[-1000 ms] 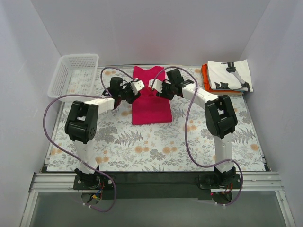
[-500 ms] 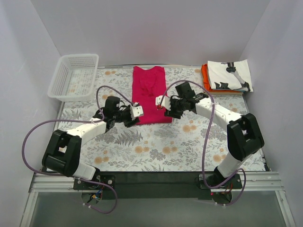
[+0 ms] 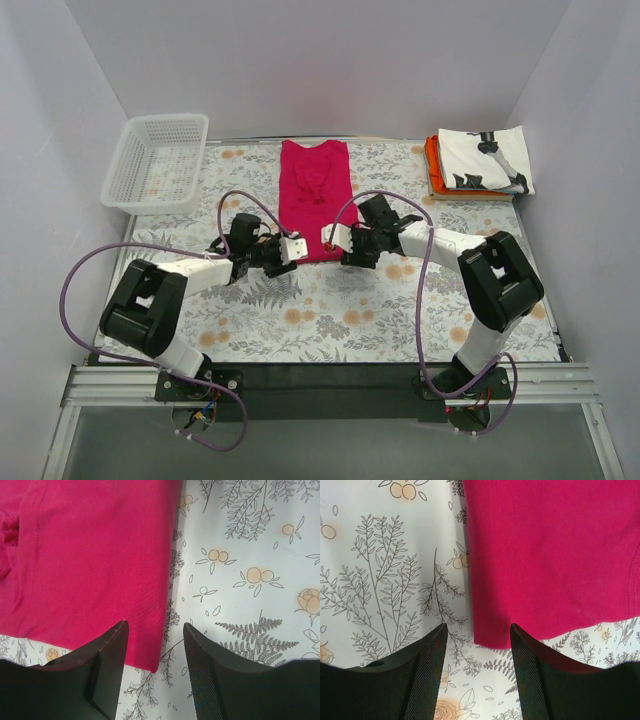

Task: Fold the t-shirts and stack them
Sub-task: Fold the tshirt

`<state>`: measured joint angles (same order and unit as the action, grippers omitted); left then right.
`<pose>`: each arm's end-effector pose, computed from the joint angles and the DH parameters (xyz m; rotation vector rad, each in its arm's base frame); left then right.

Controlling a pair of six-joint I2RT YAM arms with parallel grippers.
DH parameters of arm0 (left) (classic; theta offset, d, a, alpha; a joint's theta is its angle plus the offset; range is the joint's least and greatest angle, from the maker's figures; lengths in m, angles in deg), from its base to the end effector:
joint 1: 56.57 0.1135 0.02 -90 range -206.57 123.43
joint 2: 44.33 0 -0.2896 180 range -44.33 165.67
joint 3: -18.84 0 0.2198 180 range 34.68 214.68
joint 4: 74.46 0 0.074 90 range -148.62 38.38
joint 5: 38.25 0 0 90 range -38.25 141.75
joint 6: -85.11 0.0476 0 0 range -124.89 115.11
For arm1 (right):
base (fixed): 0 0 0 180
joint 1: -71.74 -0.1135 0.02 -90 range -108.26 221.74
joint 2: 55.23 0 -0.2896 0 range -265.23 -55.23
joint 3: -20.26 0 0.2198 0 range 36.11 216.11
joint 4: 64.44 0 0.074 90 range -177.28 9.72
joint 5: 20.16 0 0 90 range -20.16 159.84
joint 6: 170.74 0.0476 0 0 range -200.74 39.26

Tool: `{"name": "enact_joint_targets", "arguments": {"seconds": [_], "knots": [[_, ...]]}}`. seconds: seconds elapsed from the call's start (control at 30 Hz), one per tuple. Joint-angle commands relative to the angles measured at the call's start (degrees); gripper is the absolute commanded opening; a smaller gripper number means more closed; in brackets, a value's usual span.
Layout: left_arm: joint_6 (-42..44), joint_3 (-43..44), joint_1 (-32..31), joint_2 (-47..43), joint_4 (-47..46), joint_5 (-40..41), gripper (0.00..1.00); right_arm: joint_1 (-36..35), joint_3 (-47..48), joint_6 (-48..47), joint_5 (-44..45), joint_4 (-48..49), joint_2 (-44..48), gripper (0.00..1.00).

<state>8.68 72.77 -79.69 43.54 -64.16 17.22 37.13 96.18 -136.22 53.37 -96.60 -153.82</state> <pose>0.2402 -0.1319 0.2012 1.0023 2.0718 -0.7869 0.2680 0.2014 0.2173 -1.8362 1.6725 0.2107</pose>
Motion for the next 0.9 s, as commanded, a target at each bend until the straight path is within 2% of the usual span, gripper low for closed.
{"name": "enact_joint_targets", "arguments": {"seconds": [0.0, 0.13, 0.23, 0.27, 0.33, 0.37, 0.4, 0.53, 0.7, 0.87], "knots": [[2.1, -0.3, -0.3, 1.7, -2.7, 0.9, 0.46, -0.5, 0.0, 0.2, 1.1, 4.3, -2.4, 0.5], [2.8, -0.5, -0.8, 4.4, -3.9, 2.1, 0.46, -1.1, -0.3, -0.1, 1.8, 4.7, -4.3, 0.46], [3.7, -0.8, -0.9, 5.6, -3.9, 3.1, 0.42, -1.5, -1.4, -1.1, 2.8, 5.2, -4.9, 0.38], [4.0, -1.0, -0.8, 5.5, -4.0, 3.6, 0.39, -1.6, -2.2, -1.3, 3.6, 5.3, -4.8, 0.29], [4.4, -1.5, -0.8, 4.6, -3.3, 3.4, 0.24, -1.8, -3.0, -1.6, 4.2, 5.4, -4.2, 0.17], [4.6, -1.5, -1.0, 3.9, -1.7, 2.7, 0.19, -1.9, -3.9, -1.6, 4.6, 5.4, -3.6, 0.08], [4.9, -1.8, -1.2, 2.1, -0.9, 2.4, 0.09, -2.0, -4.3, -1.6, 4.7, 5.3, -3.0, 0.03], [5.7, -4.1, -3.2, -3.9, 4.6, 1.0, 0.0, -3.1, -4.8, -0.9, 3.9, 1.7, 1.7, 0.01], [4.0, -8.5, -7.6, -13.2, 12.2, 0.2, 0.0, -4.1, -5.1, 0.7, -0.2, -7.0, 7.5, 0.01], [0.9, -11.0, -11.8, -24.3, 19.6, -0.8, 0.0, -9.9, -10.0, 4.4, -2.4, -14.4, 17.2, 0.01]]}}
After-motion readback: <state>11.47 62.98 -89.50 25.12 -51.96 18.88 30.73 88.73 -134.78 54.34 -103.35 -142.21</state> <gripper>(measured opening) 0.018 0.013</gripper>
